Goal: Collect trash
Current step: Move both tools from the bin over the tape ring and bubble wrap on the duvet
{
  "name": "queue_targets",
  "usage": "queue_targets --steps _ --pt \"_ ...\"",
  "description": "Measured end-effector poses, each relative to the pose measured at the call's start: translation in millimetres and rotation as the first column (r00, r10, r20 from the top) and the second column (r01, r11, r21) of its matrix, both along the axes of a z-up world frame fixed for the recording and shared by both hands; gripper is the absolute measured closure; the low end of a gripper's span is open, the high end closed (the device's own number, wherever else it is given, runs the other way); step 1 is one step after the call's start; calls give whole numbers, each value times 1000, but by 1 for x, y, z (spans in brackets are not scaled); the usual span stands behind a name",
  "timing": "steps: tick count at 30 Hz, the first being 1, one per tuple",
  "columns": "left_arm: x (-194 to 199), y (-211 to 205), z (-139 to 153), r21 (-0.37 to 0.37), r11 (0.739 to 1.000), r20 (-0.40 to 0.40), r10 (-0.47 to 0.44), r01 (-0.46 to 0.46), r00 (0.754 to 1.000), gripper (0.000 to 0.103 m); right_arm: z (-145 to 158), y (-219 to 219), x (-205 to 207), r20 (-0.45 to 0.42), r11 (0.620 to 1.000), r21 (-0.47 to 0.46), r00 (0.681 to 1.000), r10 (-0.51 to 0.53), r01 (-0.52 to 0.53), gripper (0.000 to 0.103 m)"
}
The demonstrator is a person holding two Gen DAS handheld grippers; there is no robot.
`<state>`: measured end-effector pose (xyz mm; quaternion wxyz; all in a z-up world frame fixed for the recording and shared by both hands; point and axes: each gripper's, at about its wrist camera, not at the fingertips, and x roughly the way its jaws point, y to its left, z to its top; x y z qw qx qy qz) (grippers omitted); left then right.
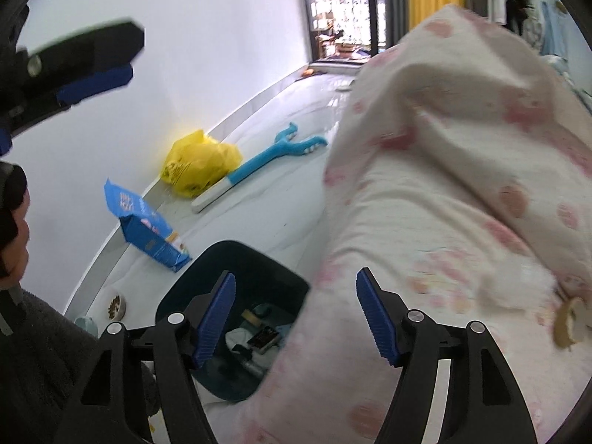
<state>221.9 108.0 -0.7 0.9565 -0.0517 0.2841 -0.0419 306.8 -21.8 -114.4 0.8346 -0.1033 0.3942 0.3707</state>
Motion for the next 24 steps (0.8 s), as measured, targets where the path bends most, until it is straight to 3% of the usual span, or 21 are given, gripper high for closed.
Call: queue_targets --steps 13,24 --pt "34 -61 -9 -40 999 -24 -36 35 999 10 13 -96 20 96 981 -8 977 -190 192 28" --pt "64 -102 -38 -75 996 -101 -50 42 994 10 4 -167 50 48 934 29 933 -358 357 27"
